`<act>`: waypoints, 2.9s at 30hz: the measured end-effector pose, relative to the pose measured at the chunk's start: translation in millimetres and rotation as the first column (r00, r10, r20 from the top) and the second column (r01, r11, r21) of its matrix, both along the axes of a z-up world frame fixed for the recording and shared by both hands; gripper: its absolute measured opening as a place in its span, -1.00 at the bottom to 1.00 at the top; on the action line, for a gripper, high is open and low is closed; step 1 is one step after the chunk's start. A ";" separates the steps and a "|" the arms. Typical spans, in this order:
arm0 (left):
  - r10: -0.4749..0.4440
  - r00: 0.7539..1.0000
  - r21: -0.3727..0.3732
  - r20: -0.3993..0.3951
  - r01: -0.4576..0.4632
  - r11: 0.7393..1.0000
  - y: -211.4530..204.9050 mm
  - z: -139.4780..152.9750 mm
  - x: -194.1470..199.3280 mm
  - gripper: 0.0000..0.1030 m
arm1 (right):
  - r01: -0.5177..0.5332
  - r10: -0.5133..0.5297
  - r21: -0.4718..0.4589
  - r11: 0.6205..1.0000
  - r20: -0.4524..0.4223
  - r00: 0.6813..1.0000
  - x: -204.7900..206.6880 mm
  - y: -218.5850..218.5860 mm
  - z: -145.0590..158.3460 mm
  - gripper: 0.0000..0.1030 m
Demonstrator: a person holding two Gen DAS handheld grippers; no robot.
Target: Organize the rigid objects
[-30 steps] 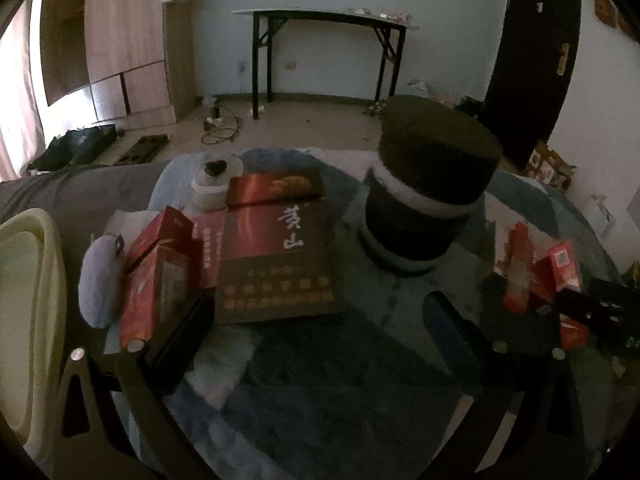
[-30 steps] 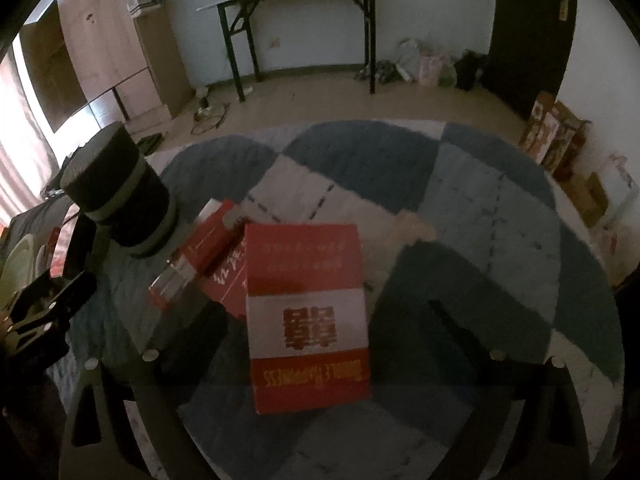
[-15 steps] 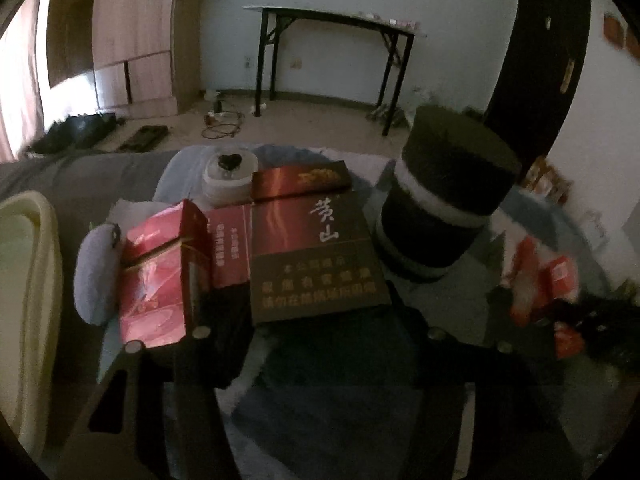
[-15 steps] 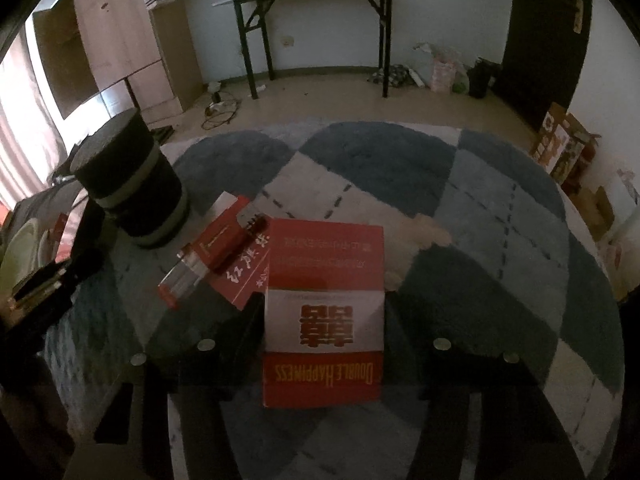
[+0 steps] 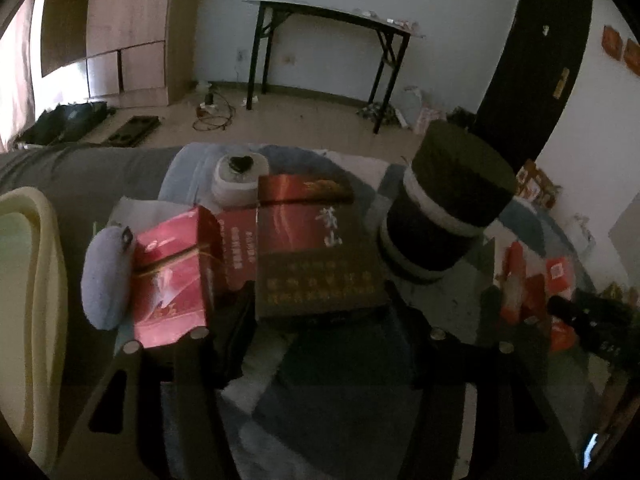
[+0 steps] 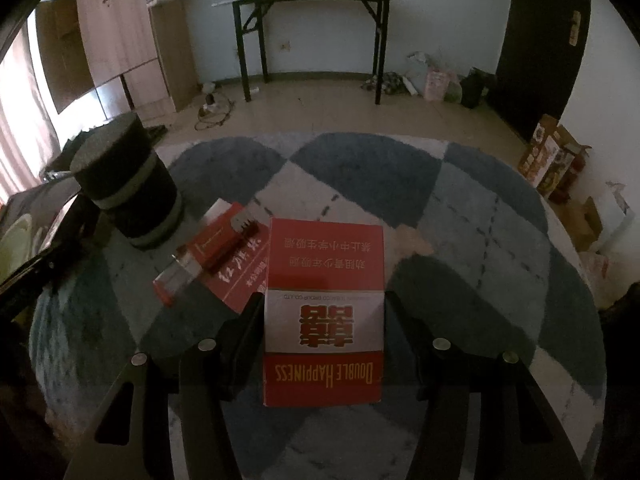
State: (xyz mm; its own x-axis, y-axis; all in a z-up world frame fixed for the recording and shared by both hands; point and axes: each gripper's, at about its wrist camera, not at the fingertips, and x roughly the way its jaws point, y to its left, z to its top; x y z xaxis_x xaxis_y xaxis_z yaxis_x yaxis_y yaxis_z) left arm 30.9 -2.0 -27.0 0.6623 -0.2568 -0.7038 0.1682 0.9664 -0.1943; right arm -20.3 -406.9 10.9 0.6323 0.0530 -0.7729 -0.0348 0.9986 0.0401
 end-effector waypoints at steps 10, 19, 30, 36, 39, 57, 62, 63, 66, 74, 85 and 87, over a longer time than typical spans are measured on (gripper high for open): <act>0.009 0.999 0.013 0.035 -0.010 1.000 -4.4 -1.4 1.6 0.25 | 0.010 -0.011 0.020 1.000 0.039 0.999 -4.6 -1.0 9.2 0.12; -0.004 0.995 0.056 0.100 -0.002 0.998 -1.2 11.8 -4.7 0.13 | 0.018 -0.020 0.033 0.999 0.059 0.998 -8.4 -3.8 11.8 0.12; 0.033 0.987 0.032 0.160 -0.038 0.999 25.5 45.5 -14.0 0.13 | 0.038 -0.042 0.053 0.998 0.072 0.997 -4.8 -6.3 9.8 0.12; 0.055 0.986 0.016 0.155 -0.059 0.998 33.8 45.3 -13.6 0.13 | 0.016 -0.020 0.047 0.999 0.068 0.997 -1.0 0.2 8.4 0.12; 0.052 0.987 0.030 0.154 -0.057 0.998 33.0 45.4 -13.8 0.13 | 0.016 -0.019 0.040 0.999 0.063 0.998 1.0 1.5 6.8 0.12; 0.053 0.989 0.032 0.141 -0.058 0.998 34.5 45.0 -12.8 0.13 | -0.003 0.001 0.030 1.000 0.058 0.998 1.0 7.0 3.6 0.12; 0.057 0.989 0.031 0.139 -0.062 0.998 35.7 46.0 -12.5 0.13 | -0.004 0.003 0.027 1.000 0.057 0.998 1.0 8.0 3.4 0.12; 0.056 0.989 0.033 0.139 -0.061 0.998 35.3 46.0 -12.6 0.13 | -0.005 0.003 0.027 1.000 0.057 0.998 1.1 8.2 3.6 0.12; 0.056 0.989 0.031 0.137 -0.060 0.998 35.6 45.8 -12.5 0.13 | -0.006 0.005 0.028 1.000 0.060 0.998 0.3 8.8 3.7 0.12; 0.057 0.989 0.035 0.135 -0.063 0.997 37.6 46.3 -12.5 0.13 | -0.007 0.006 0.028 1.000 0.060 0.998 0.1 8.9 3.0 0.12; 0.086 0.986 0.047 0.142 -0.094 0.995 47.7 46.2 -11.9 0.13 | -0.012 0.008 0.043 0.999 0.078 0.997 -1.4 8.6 6.0 0.12; 0.114 0.983 0.060 0.143 -0.123 0.991 58.9 48.5 -11.4 0.13 | -0.037 0.027 0.090 0.995 0.110 0.994 -5.7 8.1 12.2 0.12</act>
